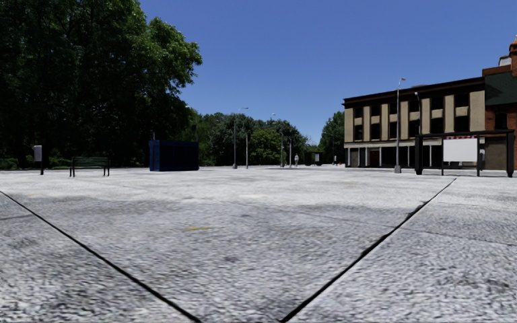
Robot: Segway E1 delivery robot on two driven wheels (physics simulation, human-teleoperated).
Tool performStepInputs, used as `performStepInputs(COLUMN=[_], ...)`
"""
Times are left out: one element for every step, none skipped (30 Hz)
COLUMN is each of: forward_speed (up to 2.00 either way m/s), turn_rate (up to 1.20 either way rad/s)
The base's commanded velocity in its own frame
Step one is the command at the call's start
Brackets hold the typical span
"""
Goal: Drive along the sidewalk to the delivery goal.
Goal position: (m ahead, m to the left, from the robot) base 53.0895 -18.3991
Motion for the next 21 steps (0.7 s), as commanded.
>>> performStepInputs(forward_speed=[2.0,2.0,2.0,2.0,2.0,2.0,2.0,2.0,2.0,2.0,2.0,2.0,2.0,2.0,2.0,2.0,2.0,2.0,2.0,2.0,2.0], turn_rate=[0.0,0.0,0.0,0.0,0.0,0.0,0.0,0.0,0.0,0.0,0.0,0.0,0.0,0.0,0.0,0.0,0.0,0.0,0.0,0.0,0.0])
